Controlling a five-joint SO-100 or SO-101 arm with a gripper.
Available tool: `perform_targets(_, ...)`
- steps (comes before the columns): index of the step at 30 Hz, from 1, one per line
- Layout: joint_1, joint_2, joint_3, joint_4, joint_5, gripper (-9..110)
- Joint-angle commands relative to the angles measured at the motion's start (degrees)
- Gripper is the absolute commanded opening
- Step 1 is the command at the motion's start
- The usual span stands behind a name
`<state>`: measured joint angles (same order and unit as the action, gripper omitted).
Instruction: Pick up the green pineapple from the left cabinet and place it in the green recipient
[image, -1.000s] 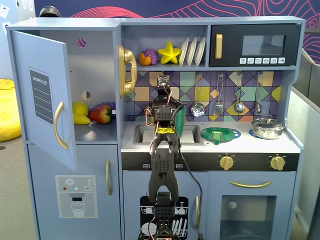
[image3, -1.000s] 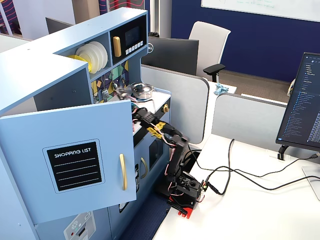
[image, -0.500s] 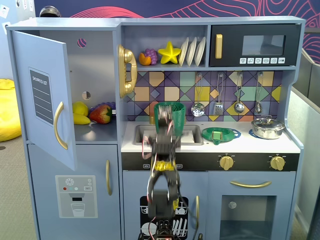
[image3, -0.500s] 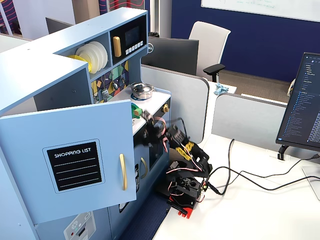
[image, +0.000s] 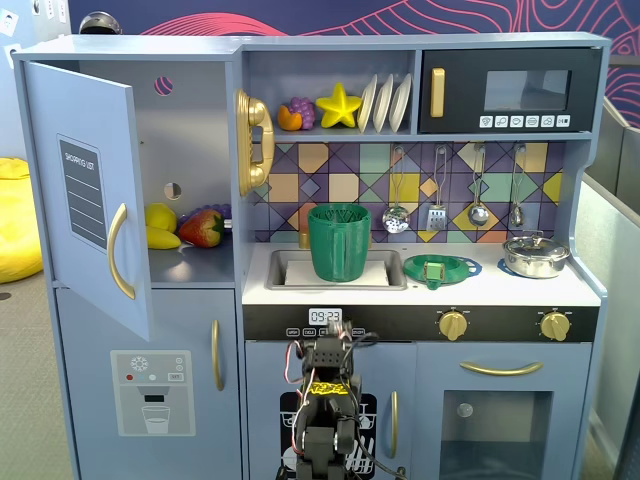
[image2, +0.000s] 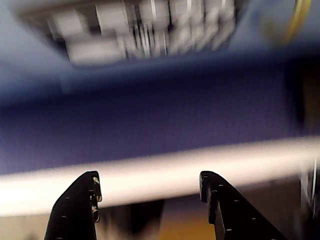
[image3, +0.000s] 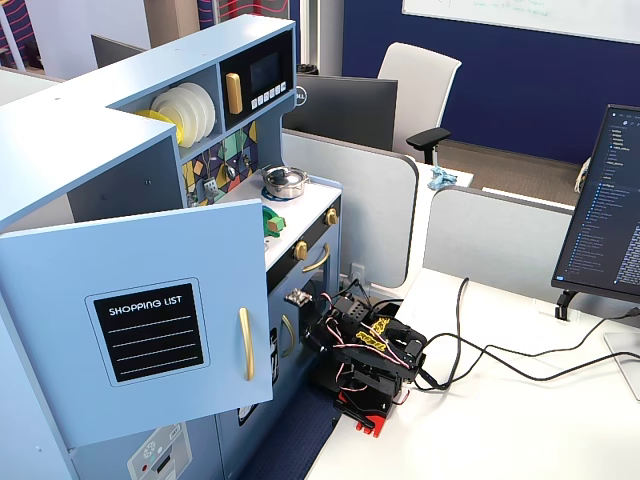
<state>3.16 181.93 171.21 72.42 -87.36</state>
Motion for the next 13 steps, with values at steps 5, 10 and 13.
perform_targets(5,-3.4,0.1,0.4,11.2,5.7,16)
perform_targets(10,-3.2,0.2,0.4,15.0,3.9,16)
perform_targets(13,-2.9,0.2,0.4,15.0,3.0,16)
